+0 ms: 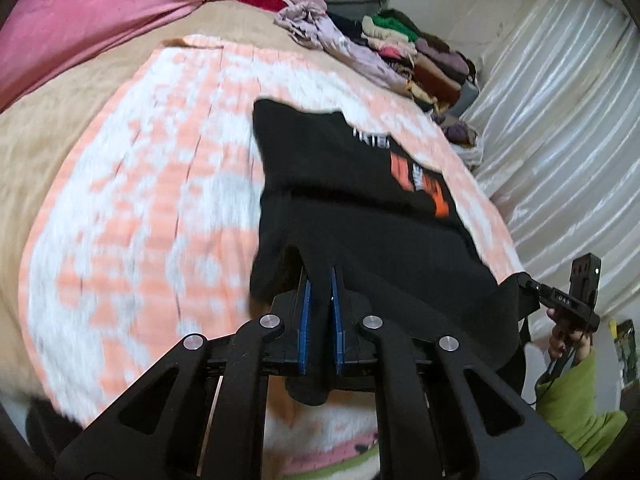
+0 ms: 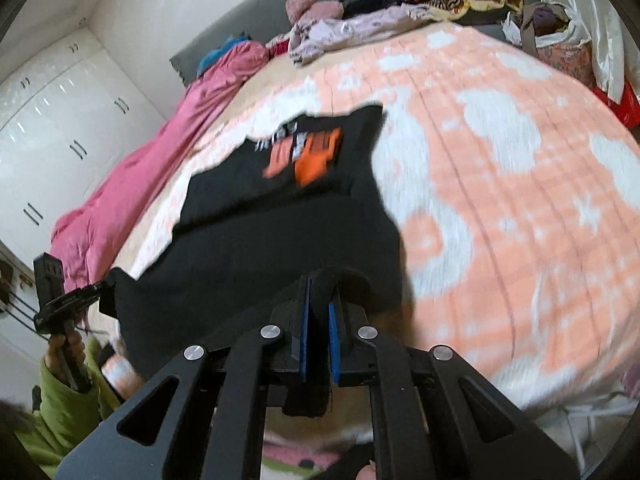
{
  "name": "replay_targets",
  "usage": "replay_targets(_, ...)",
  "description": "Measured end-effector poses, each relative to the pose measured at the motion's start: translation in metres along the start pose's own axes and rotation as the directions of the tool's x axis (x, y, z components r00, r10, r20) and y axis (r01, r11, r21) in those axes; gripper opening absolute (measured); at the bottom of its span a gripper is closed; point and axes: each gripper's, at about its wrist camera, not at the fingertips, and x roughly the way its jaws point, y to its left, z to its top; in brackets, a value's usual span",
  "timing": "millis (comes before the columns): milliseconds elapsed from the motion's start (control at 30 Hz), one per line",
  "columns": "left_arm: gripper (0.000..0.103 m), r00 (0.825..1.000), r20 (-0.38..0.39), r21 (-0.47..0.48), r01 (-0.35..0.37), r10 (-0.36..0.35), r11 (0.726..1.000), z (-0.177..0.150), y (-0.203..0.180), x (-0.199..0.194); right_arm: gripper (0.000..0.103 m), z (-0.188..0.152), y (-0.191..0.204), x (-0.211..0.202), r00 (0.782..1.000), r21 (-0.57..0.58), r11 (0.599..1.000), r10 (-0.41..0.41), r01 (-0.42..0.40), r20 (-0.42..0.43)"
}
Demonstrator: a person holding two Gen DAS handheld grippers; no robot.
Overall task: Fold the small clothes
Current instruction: 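Grasp the hem with the right gripper while the left gripper grasps it too, then lift the hem with both grippers, lay it toward the collar, release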
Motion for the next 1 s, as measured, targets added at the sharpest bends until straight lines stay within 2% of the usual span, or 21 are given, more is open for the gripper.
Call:
replay_targets(167, 0.003, 1.0, 0.016, -0.066, 0.028, -0.027, 0.997, 0.04, 0.012, 0.022, 0.007, 0.047, -0.004, 0.016, 0.998, 0.001, 1.0, -0.007, 0.007, 0.055)
replay_targets(367, 0.003, 1.0, 0.022, -0.128, 0.022, -0.02, 0.991, 0.076, 0.028, 0.049, 0.007, 0.091, -0.023, 0.047, 0.998, 0.058, 0.998, -0.031, 0.028, 0.055)
replay_targets(700, 0.007, 0.996, -0.028, -0.18, -0.084, 0.08, 0.98, 0.107, 0.048, 0.104, 0.007, 0.133, -0.038, 0.114, 0.995, 0.102, 0.989, -0.102, 0.103, -0.018)
replay_targets(733, 0.009, 0.995, -0.034, -0.186, -0.096, 0.091, 0.978, 0.107, 0.05, 0.108, 0.008, 0.134, -0.04, 0.122, 0.992, 0.103, 0.987, -0.119, 0.122, -0.036)
replay_targets(800, 0.032, 0.992, -0.055, -0.186, -0.12, 0.112, 0.975, 0.106, 0.054, 0.114, 0.008, 0.134, -0.042, 0.135, 0.986, 0.092, 0.984, -0.148, 0.154, -0.077)
replay_targets(900, 0.041, 0.994, -0.041, -0.175, -0.108, 0.102, 0.979, 0.104, 0.052, 0.108, 0.015, 0.131, -0.042, 0.135, 0.987, 0.09, 0.985, -0.138, 0.145, -0.077)
replay_targets(967, 0.046, 0.993, 0.002, -0.149, -0.119, 0.12, 0.982, 0.104, 0.046, 0.094, 0.033, 0.13, -0.043, 0.129, 0.992, 0.104, 0.988, -0.106, 0.112, -0.064)
replay_targets(1000, 0.047, 0.992, 0.016, -0.14, -0.126, 0.129, 0.982, 0.105, 0.044, 0.089, 0.033, 0.13, -0.044, 0.126, 0.994, 0.109, 0.989, -0.094, 0.1, -0.057)
